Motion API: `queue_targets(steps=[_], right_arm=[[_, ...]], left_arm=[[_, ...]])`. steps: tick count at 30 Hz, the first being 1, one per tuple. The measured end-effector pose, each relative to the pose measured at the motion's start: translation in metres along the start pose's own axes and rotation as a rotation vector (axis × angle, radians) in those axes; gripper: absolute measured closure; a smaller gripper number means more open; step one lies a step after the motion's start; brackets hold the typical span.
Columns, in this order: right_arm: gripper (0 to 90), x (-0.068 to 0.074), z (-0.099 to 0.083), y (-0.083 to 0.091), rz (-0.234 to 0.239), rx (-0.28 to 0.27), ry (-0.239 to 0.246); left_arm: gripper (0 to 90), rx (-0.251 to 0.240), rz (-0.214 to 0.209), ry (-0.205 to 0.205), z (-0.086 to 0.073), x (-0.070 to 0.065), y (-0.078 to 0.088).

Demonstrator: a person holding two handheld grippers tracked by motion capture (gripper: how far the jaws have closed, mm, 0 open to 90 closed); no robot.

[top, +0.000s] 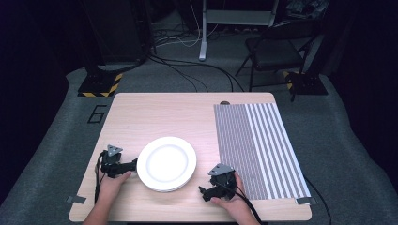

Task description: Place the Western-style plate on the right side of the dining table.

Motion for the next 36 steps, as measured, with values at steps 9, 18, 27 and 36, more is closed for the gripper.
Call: queue_targets(steps=[9, 18, 27, 36], right_arm=[[20.3, -0.002, 0.001, 0.008, -0.034, -0.010, -0.042], [27.8, -0.008, 0.022, 0.028, -0.055, -0.048, -0.076], [44.0, -0.021, 0.048, 0.037, -0.073, -0.098, -0.133], [49.3, -0.028, 0.070, 0.043, -0.086, -0.163, -0.178]], left_arm=[[36.2, 0.014, 0.022, 0.041, 0.000, 0.002, 0.008], [42.2, -0.002, 0.000, 0.089, 0.019, -0.004, 0.027], [46.6, -0.018, -0.017, 0.135, 0.047, -0.017, 0.043], [54.0, -0.028, -0.017, 0.149, 0.058, -0.027, 0.048]])
Point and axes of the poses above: each handheld gripper's, and its own axes: y roughly backward along the jaws, z roughly out of its top, x roughly to its left, the point moved 5 cm from there along -y, roughly forward along the jaws, and after that the axes turned 3 degrees about -z, right-handed, at the moved point
